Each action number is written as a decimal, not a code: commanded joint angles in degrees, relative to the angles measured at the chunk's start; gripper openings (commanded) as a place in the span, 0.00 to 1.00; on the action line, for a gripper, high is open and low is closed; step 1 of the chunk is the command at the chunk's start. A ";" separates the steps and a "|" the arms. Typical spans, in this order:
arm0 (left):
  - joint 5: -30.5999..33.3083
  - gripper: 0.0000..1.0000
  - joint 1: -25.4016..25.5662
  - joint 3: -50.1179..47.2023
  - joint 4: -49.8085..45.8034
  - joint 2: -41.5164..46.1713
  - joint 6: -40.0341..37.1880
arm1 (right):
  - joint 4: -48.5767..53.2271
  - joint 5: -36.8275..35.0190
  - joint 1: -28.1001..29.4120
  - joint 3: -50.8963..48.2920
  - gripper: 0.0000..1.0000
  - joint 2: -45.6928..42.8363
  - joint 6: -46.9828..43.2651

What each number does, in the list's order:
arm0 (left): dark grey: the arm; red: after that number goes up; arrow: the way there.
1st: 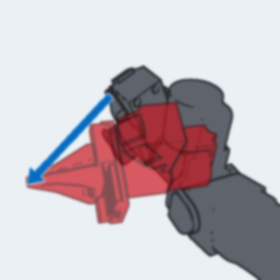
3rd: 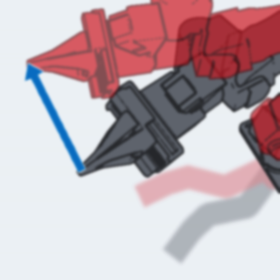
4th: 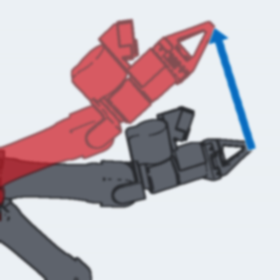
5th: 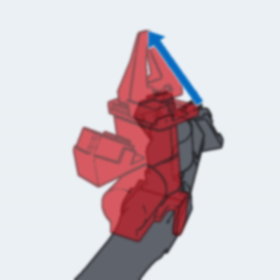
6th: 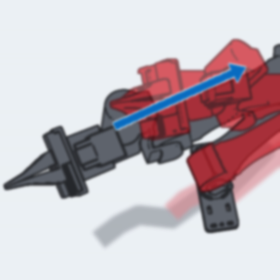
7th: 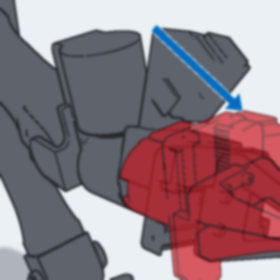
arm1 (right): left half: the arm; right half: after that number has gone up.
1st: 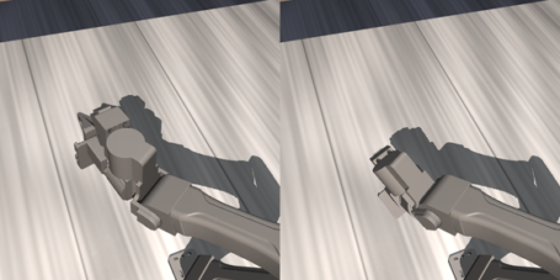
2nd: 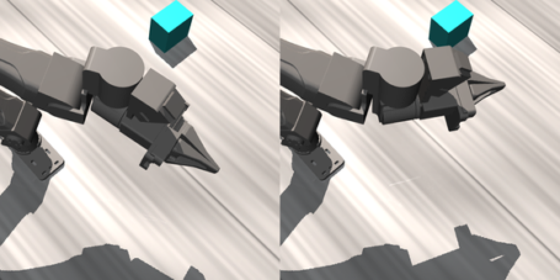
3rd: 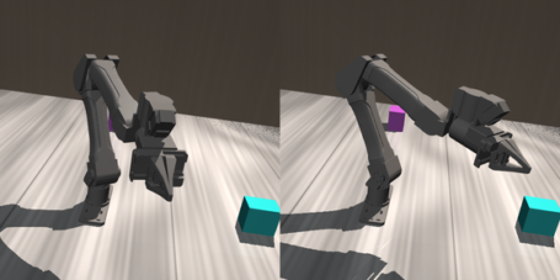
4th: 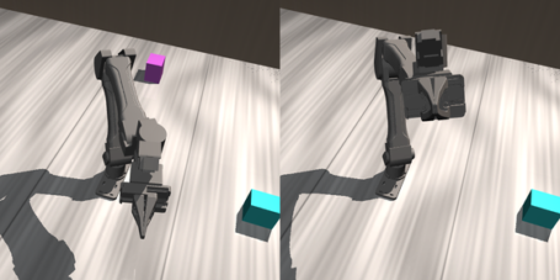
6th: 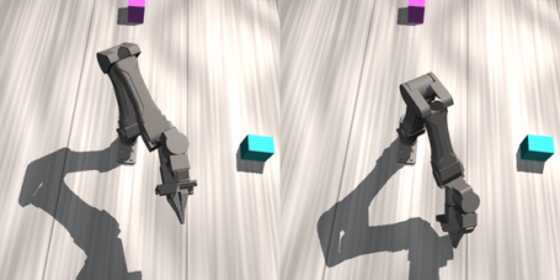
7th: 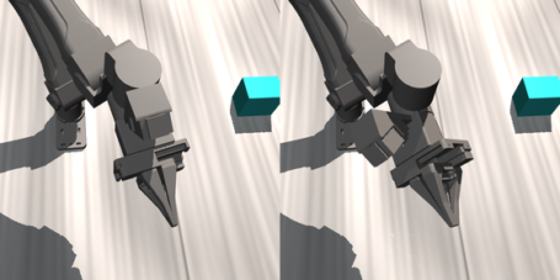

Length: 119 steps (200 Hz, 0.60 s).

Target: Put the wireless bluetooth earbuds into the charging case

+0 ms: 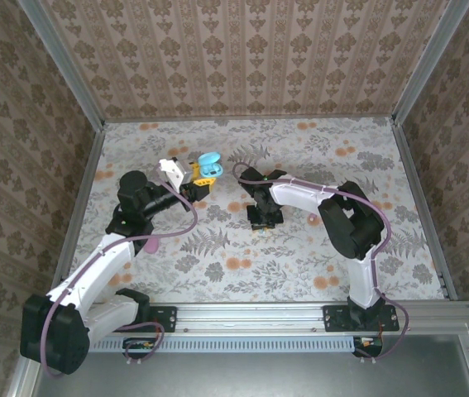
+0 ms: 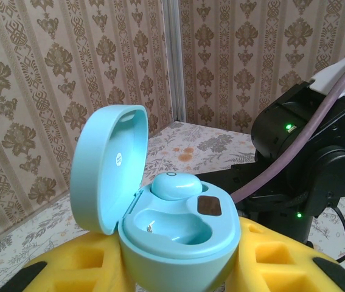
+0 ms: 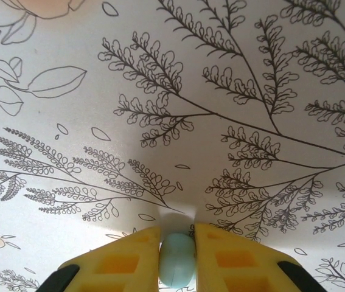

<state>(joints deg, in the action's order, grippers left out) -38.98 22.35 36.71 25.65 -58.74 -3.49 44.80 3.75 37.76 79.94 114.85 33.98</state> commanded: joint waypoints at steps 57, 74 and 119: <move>0.06 0.23 -0.30 0.92 1.95 -1.12 0.57 | -21.32 28.00 -8.95 -10.09 0.21 -16.67 5.08; 0.57 0.23 -0.34 1.25 2.19 -1.55 0.76 | -28.20 36.50 -11.92 -12.49 0.22 -19.74 8.55; 0.73 0.23 0.02 1.78 4.02 -3.26 1.98 | -42.61 55.19 -17.39 -13.80 0.22 -23.38 17.78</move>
<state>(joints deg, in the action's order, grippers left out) -38.65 22.39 36.77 26.44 -60.97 -2.98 13.19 43.92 21.65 66.92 93.82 45.15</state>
